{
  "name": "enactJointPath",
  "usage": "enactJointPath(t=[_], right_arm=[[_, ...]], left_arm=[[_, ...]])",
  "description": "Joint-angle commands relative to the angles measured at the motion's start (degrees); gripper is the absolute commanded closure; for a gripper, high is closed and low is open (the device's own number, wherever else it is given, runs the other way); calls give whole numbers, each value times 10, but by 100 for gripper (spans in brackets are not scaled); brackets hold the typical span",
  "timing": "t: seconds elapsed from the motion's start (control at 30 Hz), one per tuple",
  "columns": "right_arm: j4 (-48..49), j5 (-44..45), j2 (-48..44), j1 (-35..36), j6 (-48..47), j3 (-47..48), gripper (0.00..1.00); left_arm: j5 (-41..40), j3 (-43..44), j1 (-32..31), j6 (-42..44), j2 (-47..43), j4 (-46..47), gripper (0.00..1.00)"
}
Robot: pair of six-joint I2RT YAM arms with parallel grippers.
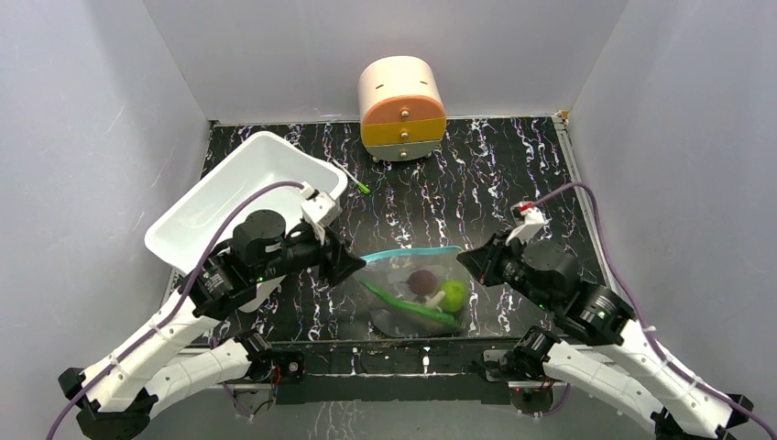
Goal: Place the food in the zip-top bag and seal the zipper
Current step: Place the zipper food storage bag at the center of the board.
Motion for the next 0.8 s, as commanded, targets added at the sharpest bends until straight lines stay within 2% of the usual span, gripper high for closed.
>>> enactJointPath(t=[0.0, 0.03, 0.07, 0.27, 0.37, 0.57, 0.77], right_arm=[[93, 111, 63, -3, -68, -2, 100], [98, 124, 82, -3, -82, 1, 100], [103, 141, 94, -3, -93, 5, 100], [144, 239, 148, -3, -169, 11, 100], [141, 260, 178, -3, -185, 11, 100], [153, 298, 197, -15, -191, -13, 100], [132, 301, 223, -66, -164, -22, 100]], left_arm=[[-68, 67, 1, -13, 16, -25, 34], [-71, 72, 1, -18, 19, -34, 9], [-73, 74, 1, -24, 19, -41, 2], [-80, 54, 1, -40, -12, -46, 2], [-94, 41, 2, -44, -39, -38, 2], [-179, 36, 1, -89, -85, -68, 2], [-204, 45, 1, -135, -96, -116, 2]])
